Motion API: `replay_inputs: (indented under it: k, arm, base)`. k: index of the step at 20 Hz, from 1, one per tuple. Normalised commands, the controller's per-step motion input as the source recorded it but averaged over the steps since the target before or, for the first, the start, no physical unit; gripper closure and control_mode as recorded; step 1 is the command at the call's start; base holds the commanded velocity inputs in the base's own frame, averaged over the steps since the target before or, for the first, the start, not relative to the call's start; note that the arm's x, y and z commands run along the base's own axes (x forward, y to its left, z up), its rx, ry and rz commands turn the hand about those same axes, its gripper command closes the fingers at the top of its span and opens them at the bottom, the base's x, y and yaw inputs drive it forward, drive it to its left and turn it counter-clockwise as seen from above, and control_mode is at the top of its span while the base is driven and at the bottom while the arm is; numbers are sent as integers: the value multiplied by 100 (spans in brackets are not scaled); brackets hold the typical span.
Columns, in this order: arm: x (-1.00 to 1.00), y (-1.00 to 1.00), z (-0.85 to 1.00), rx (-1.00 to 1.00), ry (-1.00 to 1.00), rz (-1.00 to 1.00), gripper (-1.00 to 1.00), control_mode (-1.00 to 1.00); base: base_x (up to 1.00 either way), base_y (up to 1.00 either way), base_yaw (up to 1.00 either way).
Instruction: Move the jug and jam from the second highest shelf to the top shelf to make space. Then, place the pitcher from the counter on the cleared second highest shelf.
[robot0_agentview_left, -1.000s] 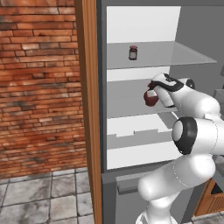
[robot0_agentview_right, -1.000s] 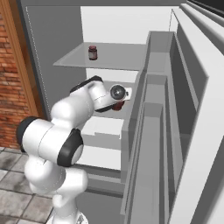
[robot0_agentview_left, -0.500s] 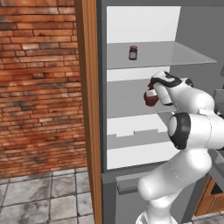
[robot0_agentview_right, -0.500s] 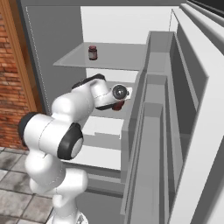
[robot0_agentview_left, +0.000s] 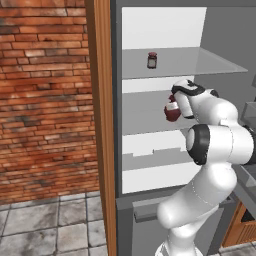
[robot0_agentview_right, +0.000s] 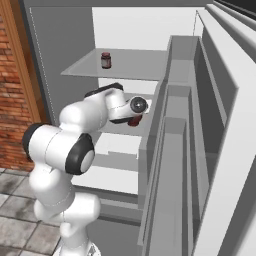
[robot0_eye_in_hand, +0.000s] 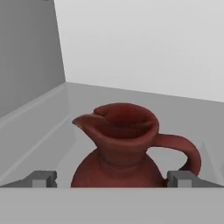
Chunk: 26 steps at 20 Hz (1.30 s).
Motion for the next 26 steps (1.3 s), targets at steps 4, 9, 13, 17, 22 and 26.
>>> replay_inputs:
  k: [4,9,13,17,22,26]
  arm:
    - [16,0,-8,0,0,1,-100,-100]
    - [19,0,-10,0,0,1,-100,-100]
    - [20,0,-12,0,0,1,-100,-100]
    - [20,0,-12,0,0,2,-100,-100]
    - [17,0,-13,0,0,2,100,-100]
    - [5,0,-3,0,-1,1,100,-100]
  base:
    - [0,0,0]
    - [0,0,0]
    - [0,0,0]
    - [0,0,0]
    - [0,0,0]
    - [0,0,0]
